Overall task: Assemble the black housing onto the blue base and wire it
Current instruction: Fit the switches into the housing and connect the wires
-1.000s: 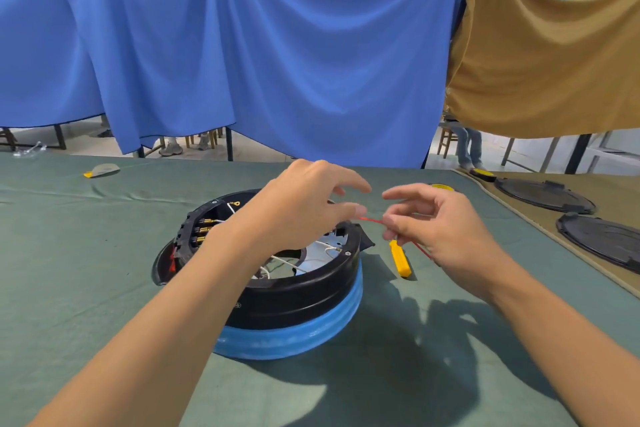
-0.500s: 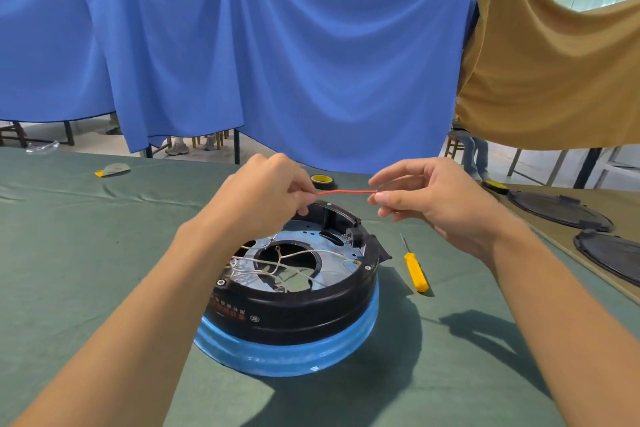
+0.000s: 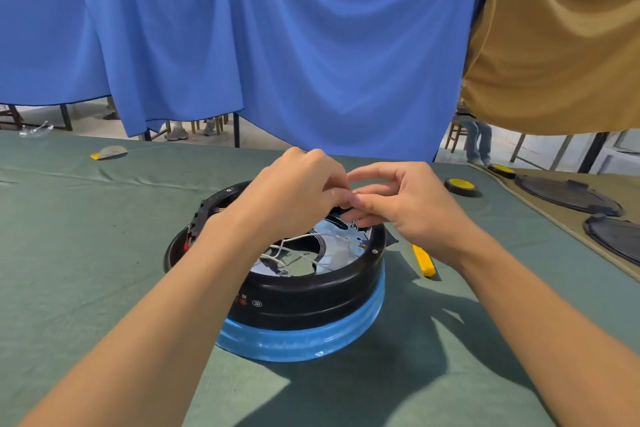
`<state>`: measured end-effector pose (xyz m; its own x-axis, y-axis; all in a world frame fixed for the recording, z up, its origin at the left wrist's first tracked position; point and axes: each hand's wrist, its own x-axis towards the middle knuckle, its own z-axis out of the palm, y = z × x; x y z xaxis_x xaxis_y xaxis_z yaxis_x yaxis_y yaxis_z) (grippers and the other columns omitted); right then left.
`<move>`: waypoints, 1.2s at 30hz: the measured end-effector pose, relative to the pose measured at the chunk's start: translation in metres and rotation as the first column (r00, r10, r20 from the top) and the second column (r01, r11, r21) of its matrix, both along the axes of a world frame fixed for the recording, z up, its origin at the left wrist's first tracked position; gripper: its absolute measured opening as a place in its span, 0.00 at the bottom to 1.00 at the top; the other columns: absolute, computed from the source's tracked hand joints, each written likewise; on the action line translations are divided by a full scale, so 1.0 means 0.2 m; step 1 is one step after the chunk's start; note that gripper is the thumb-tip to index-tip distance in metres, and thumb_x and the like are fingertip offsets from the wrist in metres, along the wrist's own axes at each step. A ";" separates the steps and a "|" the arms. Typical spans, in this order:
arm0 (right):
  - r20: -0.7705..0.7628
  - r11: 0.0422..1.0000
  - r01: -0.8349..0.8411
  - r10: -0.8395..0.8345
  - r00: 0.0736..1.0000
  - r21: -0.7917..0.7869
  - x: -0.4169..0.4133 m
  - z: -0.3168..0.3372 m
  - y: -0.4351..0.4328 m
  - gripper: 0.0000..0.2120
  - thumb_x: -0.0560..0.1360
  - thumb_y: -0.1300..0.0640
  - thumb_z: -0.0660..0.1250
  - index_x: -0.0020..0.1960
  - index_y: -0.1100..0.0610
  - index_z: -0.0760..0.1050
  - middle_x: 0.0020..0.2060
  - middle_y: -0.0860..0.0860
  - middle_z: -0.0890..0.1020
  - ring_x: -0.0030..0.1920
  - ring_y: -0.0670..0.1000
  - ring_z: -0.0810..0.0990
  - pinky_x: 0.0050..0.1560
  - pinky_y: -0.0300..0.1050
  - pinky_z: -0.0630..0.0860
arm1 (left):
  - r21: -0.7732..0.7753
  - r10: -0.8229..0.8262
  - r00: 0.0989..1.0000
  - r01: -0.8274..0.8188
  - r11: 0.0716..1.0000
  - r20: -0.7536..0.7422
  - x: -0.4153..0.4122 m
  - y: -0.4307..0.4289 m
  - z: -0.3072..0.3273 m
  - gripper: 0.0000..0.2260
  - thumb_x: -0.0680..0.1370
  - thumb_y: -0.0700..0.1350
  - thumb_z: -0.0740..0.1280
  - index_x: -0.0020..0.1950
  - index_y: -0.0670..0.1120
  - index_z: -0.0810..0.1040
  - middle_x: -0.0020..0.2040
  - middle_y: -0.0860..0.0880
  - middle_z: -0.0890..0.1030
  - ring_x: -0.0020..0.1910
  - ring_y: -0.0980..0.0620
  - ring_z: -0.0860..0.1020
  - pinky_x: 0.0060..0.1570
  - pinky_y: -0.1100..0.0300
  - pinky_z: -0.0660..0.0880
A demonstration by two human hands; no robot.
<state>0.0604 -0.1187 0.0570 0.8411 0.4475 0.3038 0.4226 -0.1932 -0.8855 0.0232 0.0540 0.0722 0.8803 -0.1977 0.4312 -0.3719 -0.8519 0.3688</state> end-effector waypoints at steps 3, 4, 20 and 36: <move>-0.051 0.999 -0.021 0.023 0.998 0.047 -0.01 -0.01 0.00 0.15 0.77 0.68 0.66 0.63 0.62 0.75 0.43 0.55 0.87 0.42 0.53 0.86 0.41 0.40 0.82 | -0.017 0.017 1.000 -0.017 1.000 0.019 0.00 0.00 -0.01 0.06 0.78 0.49 0.69 0.48 0.52 0.85 0.37 0.53 0.82 0.43 0.50 0.78 0.47 0.49 0.78; -0.055 0.998 -0.017 0.021 0.998 0.063 -0.01 -0.02 0.00 0.14 0.77 0.68 0.65 0.63 0.62 0.75 0.43 0.56 0.86 0.43 0.53 0.86 0.41 0.39 0.81 | -0.029 0.016 1.000 -0.016 0.999 0.013 -0.01 0.00 -0.01 0.05 0.78 0.49 0.69 0.48 0.52 0.85 0.36 0.55 0.81 0.43 0.51 0.78 0.48 0.50 0.78; 0.017 0.897 0.381 -0.387 0.922 -0.224 0.05 -0.13 0.03 0.17 0.71 0.51 0.75 0.57 0.53 0.79 0.48 0.48 0.83 0.50 0.49 0.81 0.57 0.52 0.78 | 0.079 0.209 0.972 -0.201 0.976 -0.108 0.05 0.04 -0.08 0.09 0.78 0.47 0.69 0.58 0.54 0.82 0.47 0.51 0.82 0.54 0.47 0.78 0.52 0.47 0.77; -0.148 0.997 0.035 -0.046 0.988 -0.075 0.06 -0.15 0.02 0.10 0.74 0.61 0.71 0.54 0.53 0.80 0.48 0.49 0.86 0.45 0.45 0.83 0.51 0.41 0.80 | 0.062 0.196 0.938 -0.186 0.981 -0.286 -0.01 0.02 0.02 0.03 0.72 0.40 0.74 0.41 0.48 0.86 0.33 0.48 0.84 0.35 0.55 0.80 0.46 0.56 0.80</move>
<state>0.0716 -0.1143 0.0273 0.8926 0.4280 0.1415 0.2771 -0.2734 -0.9211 0.0217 0.0582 0.0768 0.9887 -0.0230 0.1479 -0.0819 -0.9101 0.4062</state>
